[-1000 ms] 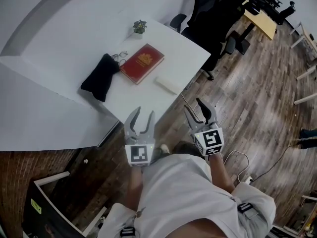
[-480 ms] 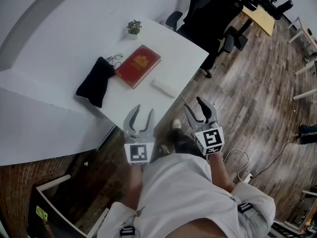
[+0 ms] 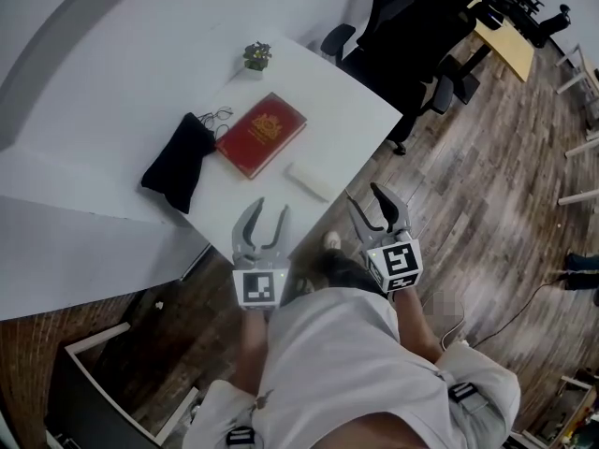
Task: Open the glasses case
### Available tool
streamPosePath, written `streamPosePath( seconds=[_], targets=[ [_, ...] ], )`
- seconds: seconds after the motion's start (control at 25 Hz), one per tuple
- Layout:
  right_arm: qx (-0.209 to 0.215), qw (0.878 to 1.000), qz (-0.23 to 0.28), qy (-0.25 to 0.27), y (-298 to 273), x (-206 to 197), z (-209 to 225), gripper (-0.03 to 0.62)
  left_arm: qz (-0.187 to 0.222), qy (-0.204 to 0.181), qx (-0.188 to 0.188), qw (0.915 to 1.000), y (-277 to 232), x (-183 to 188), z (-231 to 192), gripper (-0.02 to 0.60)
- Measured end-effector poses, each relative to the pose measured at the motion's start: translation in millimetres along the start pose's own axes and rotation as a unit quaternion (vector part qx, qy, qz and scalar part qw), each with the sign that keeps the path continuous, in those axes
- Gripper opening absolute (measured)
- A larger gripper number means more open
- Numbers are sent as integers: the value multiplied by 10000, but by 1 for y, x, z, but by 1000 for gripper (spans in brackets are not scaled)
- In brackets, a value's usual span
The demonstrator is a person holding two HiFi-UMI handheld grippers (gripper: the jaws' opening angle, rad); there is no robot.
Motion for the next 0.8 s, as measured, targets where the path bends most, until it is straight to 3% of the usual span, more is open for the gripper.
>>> streamPosePath(
  seconds=[0.8],
  targets=[
    [859, 9963, 28, -32, -85, -12, 83, 204, -174, -87, 717, 9972, -91, 1, -4, 179]
  ],
)
Point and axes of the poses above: the fingertips, and each gripper's own axes: y backward along the fingers, z to its right, x out of its top, the point moved 10 cm from there along y, backward along the fingers, and after that the axes turned 10 degrees about y, right-handed, at the moved point
